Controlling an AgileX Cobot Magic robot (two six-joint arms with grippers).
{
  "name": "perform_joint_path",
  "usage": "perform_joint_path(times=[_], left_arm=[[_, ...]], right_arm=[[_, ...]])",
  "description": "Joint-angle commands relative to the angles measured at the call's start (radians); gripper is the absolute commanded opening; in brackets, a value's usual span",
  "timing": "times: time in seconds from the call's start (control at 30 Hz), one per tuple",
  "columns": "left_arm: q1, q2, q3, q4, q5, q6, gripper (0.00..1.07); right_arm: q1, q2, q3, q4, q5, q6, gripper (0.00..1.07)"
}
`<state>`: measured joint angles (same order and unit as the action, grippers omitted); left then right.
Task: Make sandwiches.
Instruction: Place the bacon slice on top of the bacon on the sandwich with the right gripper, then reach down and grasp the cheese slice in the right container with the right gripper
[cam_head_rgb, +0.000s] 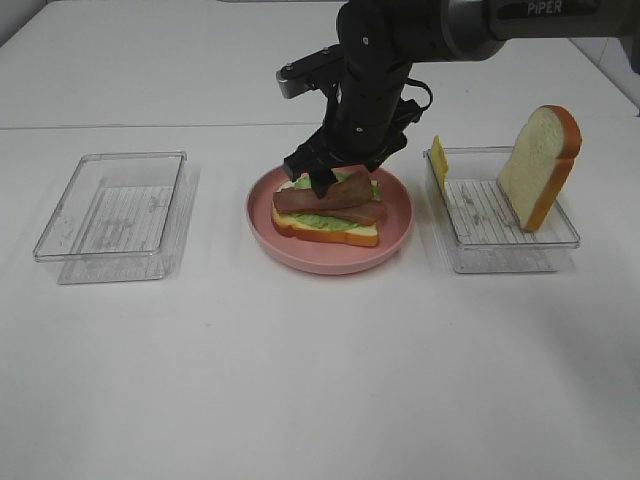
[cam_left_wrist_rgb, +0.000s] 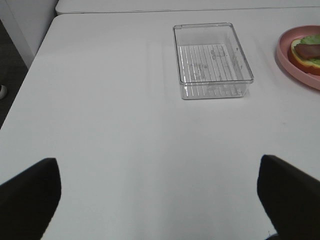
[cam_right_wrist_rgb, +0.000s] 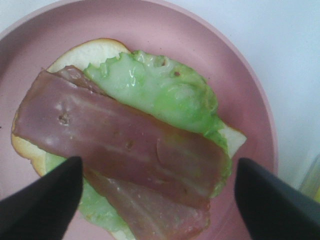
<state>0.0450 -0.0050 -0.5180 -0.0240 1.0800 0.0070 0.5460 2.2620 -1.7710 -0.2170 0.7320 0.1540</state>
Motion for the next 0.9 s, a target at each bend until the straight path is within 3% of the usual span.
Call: perform_joint_path(times=[0.03, 0.9], left_arm=[[0.003, -0.013, 0.002, -0.001, -0.006, -0.007, 1.01], [0.003, -0.013, 0.002, -0.001, -0.006, -0.007, 1.01]], right_arm=[[0.000, -0.015, -0.016, -0.014, 0.024, -0.002, 0.98], [-0.001, -0.213, -0.019, -0.086, 0.287, -0.047, 0.98]])
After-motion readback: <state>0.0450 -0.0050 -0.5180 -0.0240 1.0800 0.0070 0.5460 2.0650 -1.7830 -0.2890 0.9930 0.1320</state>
